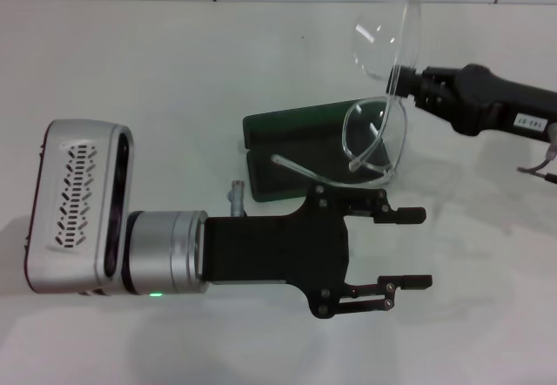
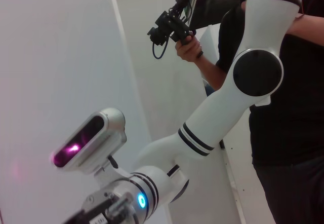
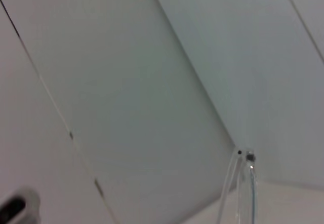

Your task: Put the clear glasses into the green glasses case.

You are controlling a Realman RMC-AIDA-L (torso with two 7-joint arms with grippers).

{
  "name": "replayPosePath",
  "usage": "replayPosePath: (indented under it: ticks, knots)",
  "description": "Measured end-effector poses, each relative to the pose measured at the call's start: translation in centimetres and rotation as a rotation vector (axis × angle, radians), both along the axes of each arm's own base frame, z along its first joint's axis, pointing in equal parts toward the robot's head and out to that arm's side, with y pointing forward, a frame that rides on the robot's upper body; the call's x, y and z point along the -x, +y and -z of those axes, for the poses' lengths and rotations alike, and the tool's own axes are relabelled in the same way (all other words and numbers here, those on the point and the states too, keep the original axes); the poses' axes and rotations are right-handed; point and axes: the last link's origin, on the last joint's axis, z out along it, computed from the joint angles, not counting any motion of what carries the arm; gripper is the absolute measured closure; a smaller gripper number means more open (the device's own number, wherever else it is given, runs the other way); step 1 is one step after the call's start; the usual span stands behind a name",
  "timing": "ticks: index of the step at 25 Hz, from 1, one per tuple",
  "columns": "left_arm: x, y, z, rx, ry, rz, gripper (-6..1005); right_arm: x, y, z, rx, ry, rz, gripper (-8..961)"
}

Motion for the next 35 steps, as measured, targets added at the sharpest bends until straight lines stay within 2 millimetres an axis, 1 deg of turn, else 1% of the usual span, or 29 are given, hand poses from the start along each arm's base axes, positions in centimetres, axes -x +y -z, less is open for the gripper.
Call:
replayPosePath:
  ticks: [7, 12, 20, 25, 35]
  knots:
    - [-0.5, 0.5, 0.1, 0.001, 0.005, 0.01, 475, 0.4, -0.3, 1.7, 0.089, -0.108, -0.058, 899]
    - [-0.7, 0.7, 0.2, -0.002, 0.012, 0.012, 476, 0.8, -0.7, 2.6, 0.156, -0.154, -0.098, 899]
    - [-0.9, 0.9, 0.5, -0.001, 0.027, 0.013, 476, 1.5, -1.3, 2.8, 0.228, -0.173, -0.157, 899]
    - [-0.9, 0.9, 0.6, 0.005, 0.028, 0.009, 476, 1.6, -1.5, 3.0, 0.259, -0.201, -0.176, 899]
    - [-0.9, 0.7, 0.6, 0.02, 0.033, 0.007, 476, 1.6, -1.9, 2.9, 0.282, -0.198, -0.197, 899]
